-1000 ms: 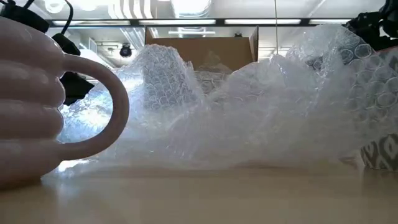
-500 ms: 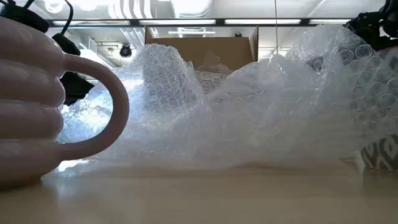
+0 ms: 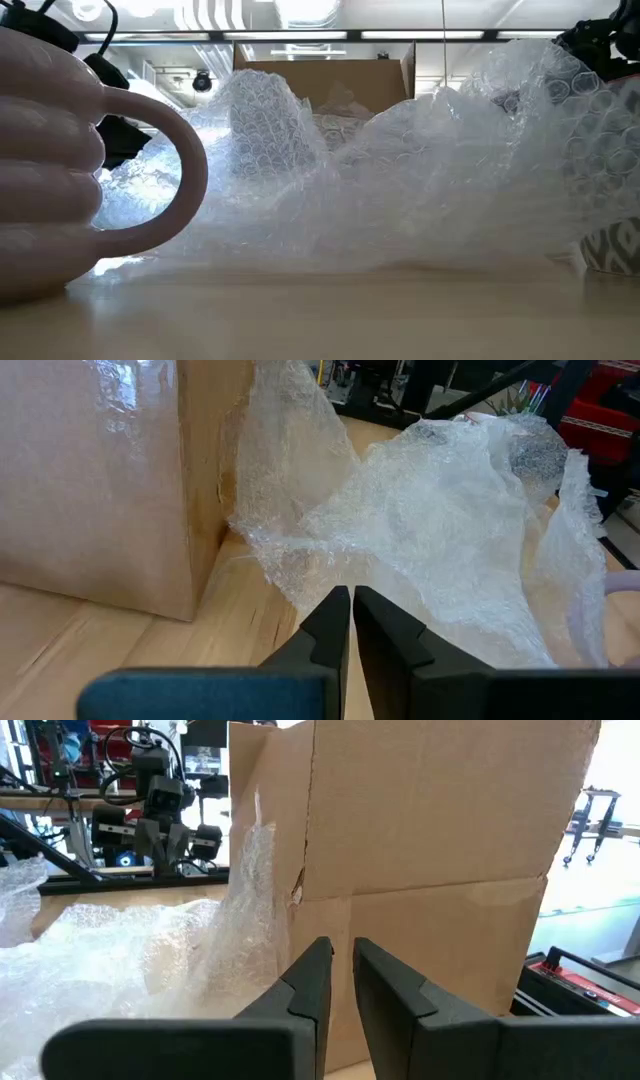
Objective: Wrap mug
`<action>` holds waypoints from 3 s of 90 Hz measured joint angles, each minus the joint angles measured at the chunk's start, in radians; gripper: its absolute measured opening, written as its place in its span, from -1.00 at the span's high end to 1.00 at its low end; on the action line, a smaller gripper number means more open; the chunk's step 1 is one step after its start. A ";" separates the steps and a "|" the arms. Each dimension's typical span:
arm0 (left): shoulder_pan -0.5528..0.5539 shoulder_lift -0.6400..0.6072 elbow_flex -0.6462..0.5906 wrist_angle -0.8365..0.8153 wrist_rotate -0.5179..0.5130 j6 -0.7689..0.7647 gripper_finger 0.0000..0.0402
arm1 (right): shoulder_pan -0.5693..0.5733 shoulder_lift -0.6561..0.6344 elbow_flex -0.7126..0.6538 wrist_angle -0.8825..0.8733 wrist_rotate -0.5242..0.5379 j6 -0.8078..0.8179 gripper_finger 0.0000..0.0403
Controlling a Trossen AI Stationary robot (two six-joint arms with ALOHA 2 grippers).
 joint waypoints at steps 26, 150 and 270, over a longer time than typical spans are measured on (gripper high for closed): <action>0.000 0.000 0.000 0.004 0.000 0.000 0.97 | 0.000 0.000 0.000 0.000 0.000 0.000 0.84; -0.001 0.406 0.265 0.357 -0.062 -0.236 1.00 | 0.000 0.003 -0.002 0.159 0.033 0.281 0.84; -0.003 0.948 0.697 0.123 -0.006 -0.187 1.00 | 0.502 1.116 0.812 -0.676 -0.287 0.455 -0.05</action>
